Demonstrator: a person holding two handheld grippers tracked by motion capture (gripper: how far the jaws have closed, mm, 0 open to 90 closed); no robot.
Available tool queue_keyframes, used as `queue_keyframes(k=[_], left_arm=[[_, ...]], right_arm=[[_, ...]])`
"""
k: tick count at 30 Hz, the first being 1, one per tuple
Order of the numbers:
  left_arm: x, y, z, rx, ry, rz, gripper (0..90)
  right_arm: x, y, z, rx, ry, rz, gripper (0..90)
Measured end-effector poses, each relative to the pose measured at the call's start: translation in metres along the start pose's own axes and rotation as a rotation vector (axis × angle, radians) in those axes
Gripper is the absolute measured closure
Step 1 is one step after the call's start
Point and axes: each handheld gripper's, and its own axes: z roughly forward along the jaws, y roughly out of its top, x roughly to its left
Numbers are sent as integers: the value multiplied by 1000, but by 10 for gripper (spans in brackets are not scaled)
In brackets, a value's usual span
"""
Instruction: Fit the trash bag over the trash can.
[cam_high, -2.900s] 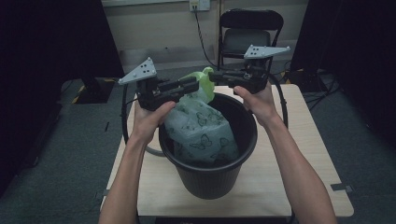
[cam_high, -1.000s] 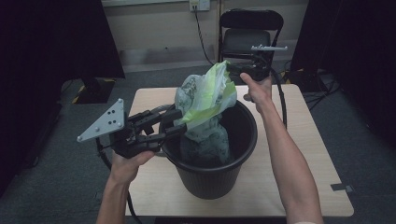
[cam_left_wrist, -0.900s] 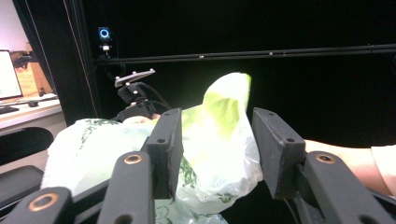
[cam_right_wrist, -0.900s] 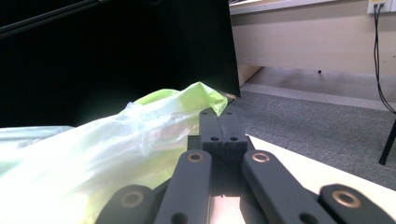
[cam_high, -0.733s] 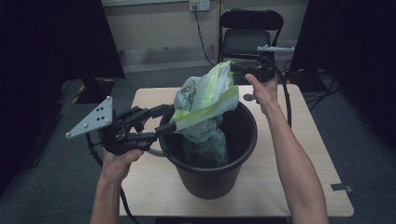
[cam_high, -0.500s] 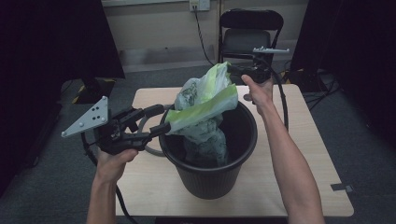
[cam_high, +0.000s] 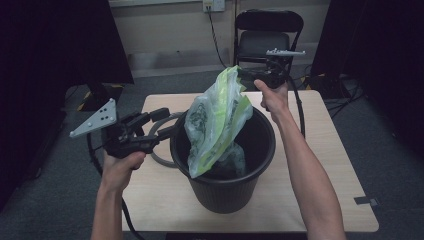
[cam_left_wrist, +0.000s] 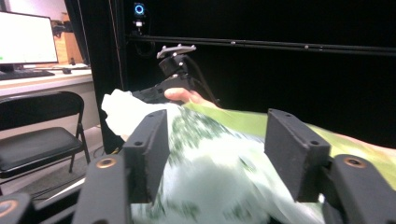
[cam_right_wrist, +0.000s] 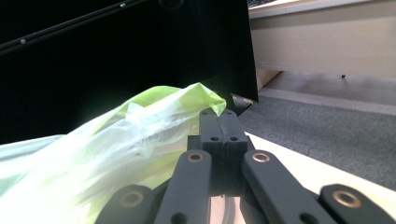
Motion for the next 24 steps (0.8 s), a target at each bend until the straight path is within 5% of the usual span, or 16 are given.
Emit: queue_keyframes(k=[9,16,17,18,19,21,24], left_arm=[[54,5,56,57,-5,-115,255],[63,-11,71,135,-43,-163,268],[64,-12,72,151,-27,-158,404],[66,-15,71,178,-3,-147,404],[68,-18,70,194,0,-146,539],[72,-23,68,201,-4,-151,595],[75,-29,64,210,13,-146,829]], right_arm=[[20,7,3,37,11,-74,900],[22,6,5,48,-4,-88,900],[23,8,3,47,-3,-95,900],[23,8,3,47,-3,-95,900],[25,9,1,40,-2,-99,900],[25,9,0,38,0,-99,900],[25,10,-2,38,-4,-102,880]])
